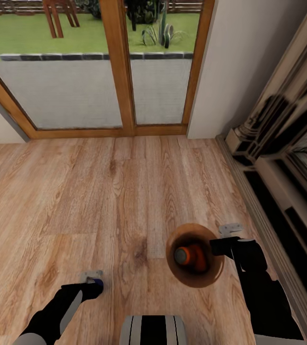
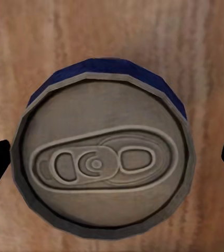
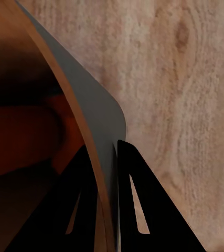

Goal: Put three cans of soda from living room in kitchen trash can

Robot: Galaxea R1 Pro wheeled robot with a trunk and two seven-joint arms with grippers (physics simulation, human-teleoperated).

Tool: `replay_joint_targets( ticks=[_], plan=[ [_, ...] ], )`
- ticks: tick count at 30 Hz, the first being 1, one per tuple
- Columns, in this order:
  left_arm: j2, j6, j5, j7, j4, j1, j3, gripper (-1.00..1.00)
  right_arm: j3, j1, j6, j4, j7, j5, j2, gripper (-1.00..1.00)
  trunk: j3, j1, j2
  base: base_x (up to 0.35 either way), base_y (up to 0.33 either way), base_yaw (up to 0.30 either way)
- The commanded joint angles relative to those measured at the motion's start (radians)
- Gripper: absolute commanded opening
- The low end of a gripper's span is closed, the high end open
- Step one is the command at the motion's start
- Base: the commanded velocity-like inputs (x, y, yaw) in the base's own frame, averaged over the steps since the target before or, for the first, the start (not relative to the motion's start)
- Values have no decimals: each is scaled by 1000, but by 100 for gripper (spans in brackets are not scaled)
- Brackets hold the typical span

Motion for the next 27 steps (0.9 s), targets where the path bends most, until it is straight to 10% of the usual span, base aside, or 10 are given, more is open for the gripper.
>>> replay_joint_targets(
  ticks=[1,13,14,27],
  plan=[
    [0,-2,-2,0,1,-2,0,100,0,0,2,0,4,-17,0,-100,0,0,0,0,0,0],
    [0,-24,-4,0,74,-26,0,100,0,0,2,0,4,-17,0,-100,0,0,0,0,0,0],
    [0,-36,-4,0,85,-31,0,-100,0,0,2,0,4,-17,0,-100,0,0,0,0,0,0],
    [-5,-71,-8,0,88,-42,0,-100,0,0,2,0,4,-17,1,-100,0,0,0,0,0,0]
  ],
)
